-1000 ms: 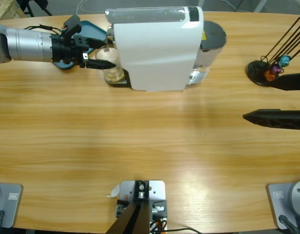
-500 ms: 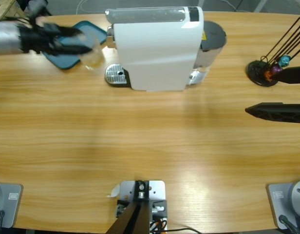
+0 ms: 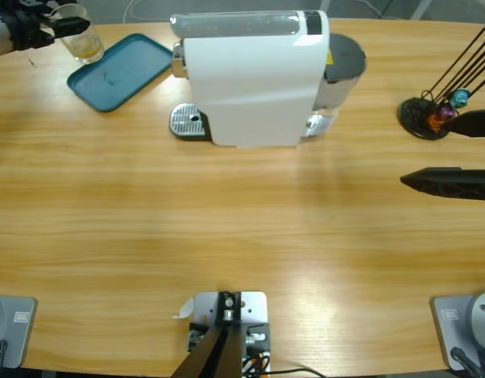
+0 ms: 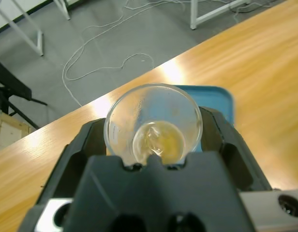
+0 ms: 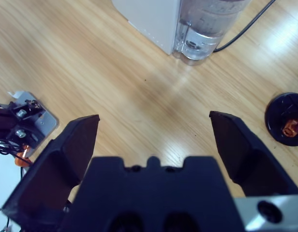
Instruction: Pour coffee
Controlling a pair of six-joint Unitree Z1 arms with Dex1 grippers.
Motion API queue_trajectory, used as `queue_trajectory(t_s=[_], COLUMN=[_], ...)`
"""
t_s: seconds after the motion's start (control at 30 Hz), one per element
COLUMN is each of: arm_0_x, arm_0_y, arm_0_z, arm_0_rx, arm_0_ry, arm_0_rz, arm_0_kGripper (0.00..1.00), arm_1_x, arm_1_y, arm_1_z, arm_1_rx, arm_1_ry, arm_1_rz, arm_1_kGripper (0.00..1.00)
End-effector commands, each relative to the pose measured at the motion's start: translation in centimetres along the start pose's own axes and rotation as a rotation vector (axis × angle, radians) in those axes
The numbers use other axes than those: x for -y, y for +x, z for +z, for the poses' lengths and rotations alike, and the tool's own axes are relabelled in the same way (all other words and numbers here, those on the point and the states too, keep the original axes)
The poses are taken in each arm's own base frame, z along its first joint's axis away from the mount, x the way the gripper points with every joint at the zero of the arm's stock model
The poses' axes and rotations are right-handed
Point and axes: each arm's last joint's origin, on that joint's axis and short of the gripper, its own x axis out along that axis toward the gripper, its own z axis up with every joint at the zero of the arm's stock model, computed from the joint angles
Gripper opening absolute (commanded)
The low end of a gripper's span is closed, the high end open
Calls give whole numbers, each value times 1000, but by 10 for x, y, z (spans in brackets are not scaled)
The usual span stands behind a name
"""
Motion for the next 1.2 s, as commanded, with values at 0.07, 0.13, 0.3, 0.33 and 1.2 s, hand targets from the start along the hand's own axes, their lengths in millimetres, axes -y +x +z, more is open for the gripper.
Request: queue_trajectory(t_s=[0.07, 0.13, 0.3, 0.33, 1.2], arm_0_x=[15, 20, 22, 22, 30], arm_0_y=[60, 60, 60, 61, 30], arm_0_z=[-28, -34, -44, -44, -61], arm_0_rx=[-51, -65, -89, -89, -41], arm_0_ry=[-34, -36, -46, -47, -53], arm_0_rz=[-31, -39, -30, -27, -79], arm_0_kGripper=[0, 0, 0, 0, 996], arm_1_x=[3, 4, 5, 5, 4], arm_1_y=[4, 6, 8, 8, -2], arm_1_z=[2, 4, 3, 3, 1], arm_1_rx=[-26, -28, -33, -35, -13], arm_1_ry=[16, 15, 18, 18, 16], arm_1_rz=[-28, -30, -32, -32, -37], arm_1_kGripper=[1000, 1000, 1000, 1000, 1000])
